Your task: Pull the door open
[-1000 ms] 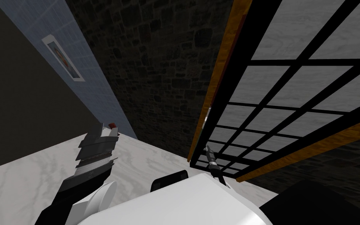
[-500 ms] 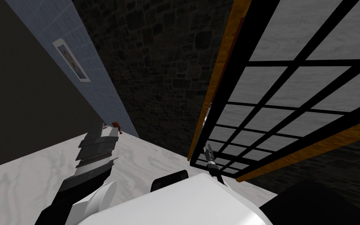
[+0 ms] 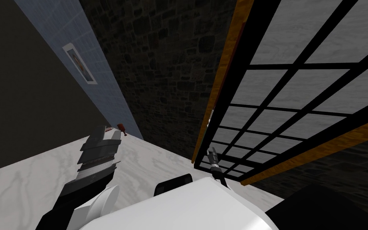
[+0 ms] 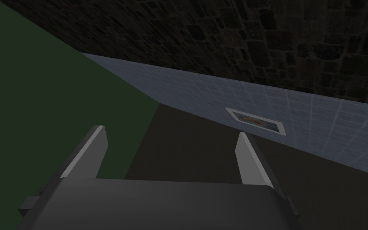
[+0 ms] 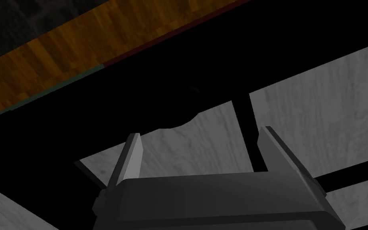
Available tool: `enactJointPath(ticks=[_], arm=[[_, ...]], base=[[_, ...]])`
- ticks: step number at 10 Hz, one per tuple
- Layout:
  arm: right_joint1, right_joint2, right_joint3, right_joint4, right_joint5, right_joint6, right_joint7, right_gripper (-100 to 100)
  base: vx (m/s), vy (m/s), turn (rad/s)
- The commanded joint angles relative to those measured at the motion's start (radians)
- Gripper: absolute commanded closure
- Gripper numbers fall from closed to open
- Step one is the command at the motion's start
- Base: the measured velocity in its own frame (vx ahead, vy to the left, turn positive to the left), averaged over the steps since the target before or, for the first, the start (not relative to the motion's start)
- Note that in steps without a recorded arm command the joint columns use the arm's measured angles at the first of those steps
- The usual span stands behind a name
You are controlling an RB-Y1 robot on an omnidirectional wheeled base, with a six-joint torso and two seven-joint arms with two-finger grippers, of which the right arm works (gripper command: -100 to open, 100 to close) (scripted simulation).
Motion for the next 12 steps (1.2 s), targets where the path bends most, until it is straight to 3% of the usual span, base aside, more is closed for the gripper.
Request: enactJointPath(ticks=[1,4,6,12], arm=[[0.0,0.005,0.015,-0.014,-0.03,0.005,-0.05,-100],[-0.002,0.008,0.025,-0.021,-0.05,0.007,-0.108,-100],[-0.006,0.014,0.046,-0.034,-0.092,0.01,-0.173,-100],[-0.012,0.024,0.078,-0.055,-0.155,0.016,-0.315,-100]], base=[[-0.069,-0.014,0.051],[-0.046,-0.009,0.024],[-0.056,-0.006,0.041],[-0.06,-0.004,0.029]])
